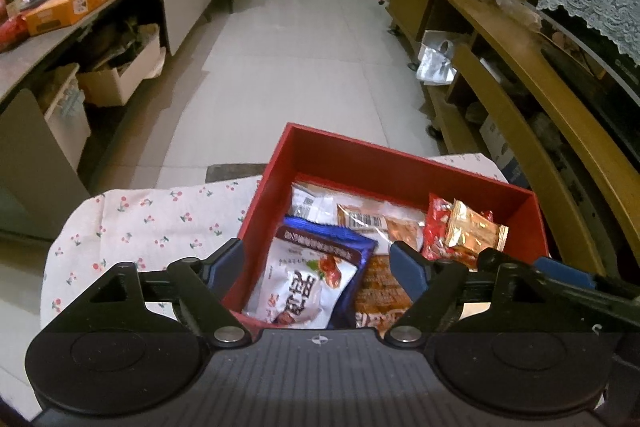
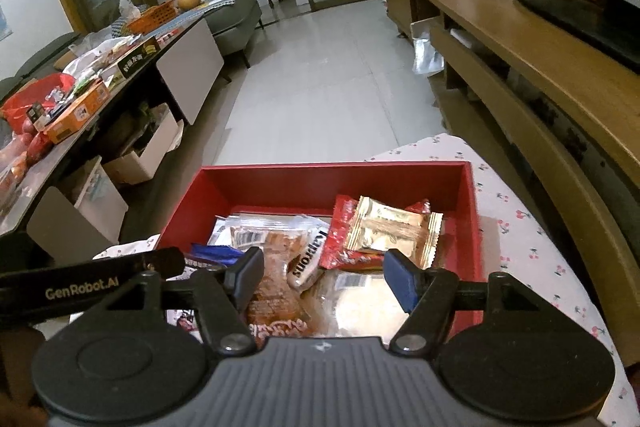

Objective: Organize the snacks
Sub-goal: 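Lower both packs into the red box and open both grippers, then move both grippers back over the remaining snacks on the table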

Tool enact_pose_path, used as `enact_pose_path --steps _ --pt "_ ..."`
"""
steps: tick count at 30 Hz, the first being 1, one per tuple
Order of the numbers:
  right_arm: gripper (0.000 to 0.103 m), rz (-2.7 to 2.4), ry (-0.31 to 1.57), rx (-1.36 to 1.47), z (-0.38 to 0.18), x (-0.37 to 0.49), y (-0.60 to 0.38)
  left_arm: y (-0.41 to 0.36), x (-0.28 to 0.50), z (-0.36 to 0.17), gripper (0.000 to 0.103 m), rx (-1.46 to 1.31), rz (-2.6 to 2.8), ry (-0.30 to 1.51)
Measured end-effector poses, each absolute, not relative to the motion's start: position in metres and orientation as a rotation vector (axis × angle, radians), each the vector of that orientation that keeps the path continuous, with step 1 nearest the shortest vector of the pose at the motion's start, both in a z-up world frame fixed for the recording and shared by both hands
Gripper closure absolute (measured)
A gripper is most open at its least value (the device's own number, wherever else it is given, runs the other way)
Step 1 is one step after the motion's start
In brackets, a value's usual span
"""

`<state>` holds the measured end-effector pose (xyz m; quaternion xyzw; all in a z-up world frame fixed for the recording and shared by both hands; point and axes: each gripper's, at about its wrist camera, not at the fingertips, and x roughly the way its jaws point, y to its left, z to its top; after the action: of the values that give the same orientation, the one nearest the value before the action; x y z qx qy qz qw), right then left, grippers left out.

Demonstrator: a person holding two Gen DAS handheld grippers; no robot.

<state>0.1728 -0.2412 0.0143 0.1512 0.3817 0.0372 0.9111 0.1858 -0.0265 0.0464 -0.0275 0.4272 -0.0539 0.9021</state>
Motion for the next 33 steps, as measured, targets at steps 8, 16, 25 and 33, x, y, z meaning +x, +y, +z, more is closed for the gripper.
enact_pose_path --steps 8,16,25,33 --pt "0.031 0.045 0.841 0.271 0.011 0.136 -0.250 -0.027 0.151 0.034 0.019 -0.089 -0.167 0.971" --pt "0.030 0.056 0.900 0.280 0.004 0.088 -0.263 -0.023 0.107 0.017 0.019 -0.060 -0.195 1.040" --pt "0.029 0.049 1.018 0.260 -0.026 0.073 -0.275 -0.023 0.093 -0.012 0.016 -0.013 -0.176 1.111" --pt "0.026 0.053 1.052 0.267 -0.036 0.078 -0.279 -0.033 0.096 -0.033 0.012 0.039 -0.192 1.158"
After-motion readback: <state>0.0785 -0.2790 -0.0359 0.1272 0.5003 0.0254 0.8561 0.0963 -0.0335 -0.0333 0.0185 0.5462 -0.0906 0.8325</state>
